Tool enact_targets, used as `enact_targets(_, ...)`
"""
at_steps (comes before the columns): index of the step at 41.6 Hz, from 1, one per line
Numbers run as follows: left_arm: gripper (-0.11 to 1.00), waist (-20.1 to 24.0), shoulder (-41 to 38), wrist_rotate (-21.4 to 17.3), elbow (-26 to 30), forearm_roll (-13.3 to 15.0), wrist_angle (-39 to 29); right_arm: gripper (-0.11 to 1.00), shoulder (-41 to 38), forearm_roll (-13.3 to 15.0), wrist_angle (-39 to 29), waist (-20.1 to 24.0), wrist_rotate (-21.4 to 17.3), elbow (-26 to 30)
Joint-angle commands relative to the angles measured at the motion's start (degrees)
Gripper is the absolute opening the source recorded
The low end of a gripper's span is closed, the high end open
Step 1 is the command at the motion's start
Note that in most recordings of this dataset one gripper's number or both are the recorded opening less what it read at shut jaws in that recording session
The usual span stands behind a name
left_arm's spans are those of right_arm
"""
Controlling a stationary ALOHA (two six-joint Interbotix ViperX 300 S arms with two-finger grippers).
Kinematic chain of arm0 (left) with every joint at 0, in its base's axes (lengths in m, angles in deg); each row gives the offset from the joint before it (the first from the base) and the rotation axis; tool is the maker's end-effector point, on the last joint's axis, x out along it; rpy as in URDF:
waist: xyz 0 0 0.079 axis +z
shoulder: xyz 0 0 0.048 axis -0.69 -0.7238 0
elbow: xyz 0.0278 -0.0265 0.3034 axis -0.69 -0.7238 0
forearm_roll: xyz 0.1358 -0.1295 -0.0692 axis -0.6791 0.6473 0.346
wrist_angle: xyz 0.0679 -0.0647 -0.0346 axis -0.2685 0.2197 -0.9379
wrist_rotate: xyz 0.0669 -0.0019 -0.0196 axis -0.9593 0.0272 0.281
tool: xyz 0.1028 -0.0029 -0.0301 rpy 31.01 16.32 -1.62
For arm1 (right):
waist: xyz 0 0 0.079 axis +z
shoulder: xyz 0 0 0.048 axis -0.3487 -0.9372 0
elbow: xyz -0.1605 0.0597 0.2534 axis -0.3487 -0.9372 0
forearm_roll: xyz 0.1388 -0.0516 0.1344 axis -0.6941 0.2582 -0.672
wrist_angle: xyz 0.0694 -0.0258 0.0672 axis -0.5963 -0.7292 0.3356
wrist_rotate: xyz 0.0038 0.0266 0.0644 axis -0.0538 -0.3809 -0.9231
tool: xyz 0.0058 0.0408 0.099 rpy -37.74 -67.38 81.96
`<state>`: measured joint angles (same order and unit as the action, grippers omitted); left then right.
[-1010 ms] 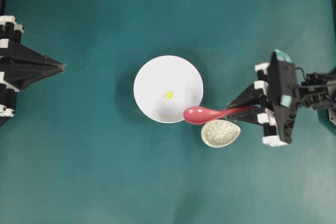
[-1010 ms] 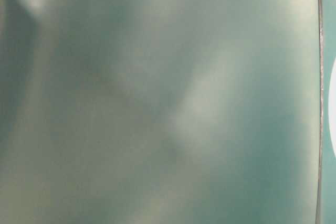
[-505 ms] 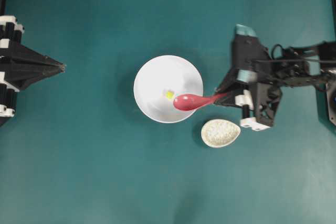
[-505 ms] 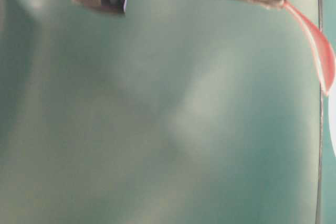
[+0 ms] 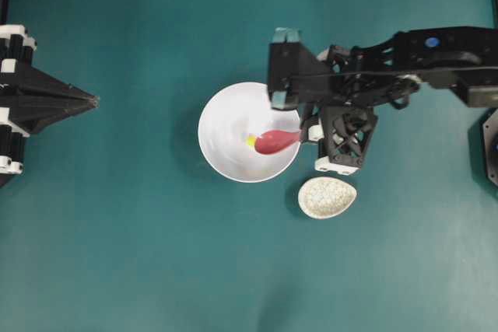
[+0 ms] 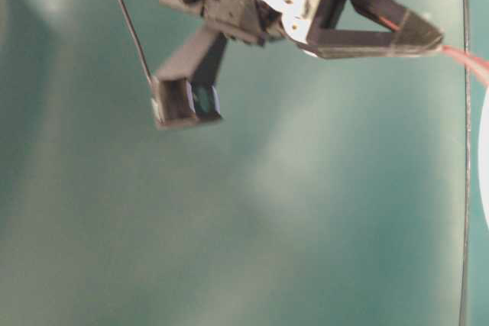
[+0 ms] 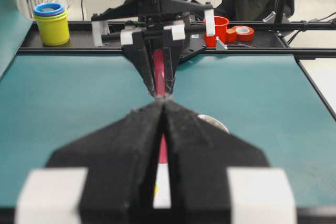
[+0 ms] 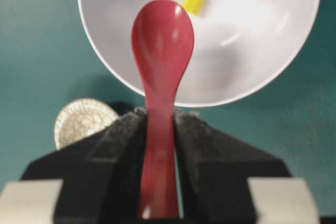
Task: Scoop the yellow hexagonal prism block from the bowl with a spoon using the right arm.
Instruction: 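Carry the spoon left and lower its bowl into the white bowl, then slide the spoon under the yellow hexagonal block inside the bowl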
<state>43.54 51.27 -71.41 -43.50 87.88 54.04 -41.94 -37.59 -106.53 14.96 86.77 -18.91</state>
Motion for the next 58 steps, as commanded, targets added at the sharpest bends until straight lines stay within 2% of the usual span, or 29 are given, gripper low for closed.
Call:
enact_targets(1, -0.01, -0.1, -0.6, 0.4, 0.8, -0.1, 0.3, 0.24, -0.4, 0.8, -3.3, 0.0, -0.3, 3.4)
enact_targets(8, -0.01, -0.1, -0.5, 0.5, 0.8, -0.1, 0.3, 0.24, -1.9, 1.1, -5.1, -0.1, -0.2, 5.3)
enact_targets(25, -0.01, -0.1, -0.5, 0.5, 0.7, -0.1, 0.3, 0.24, -5.4, 1.8, -4.8, -0.1, -0.3, 5.1)
enact_targets(36, -0.01, -0.1, -0.5, 0.5, 0.7, 0.0, 0.2, 0.24, -6.2, 2.3, -1.1, -0.1, 0.1, 4.7)
enact_targets(48, -0.01, -0.1, -0.5, 0.6, 0.8, -0.1, -0.6, 0.24, -7.6, 2.3, -0.4, -0.4, 0.3, 4.7)
enact_targets(58, -0.01, -0.1, -0.4, 0.5, 0.8, -0.1, -1.1, 0.24, -8.5, 2.3, 3.7, -0.5, 0.6, 4.7)
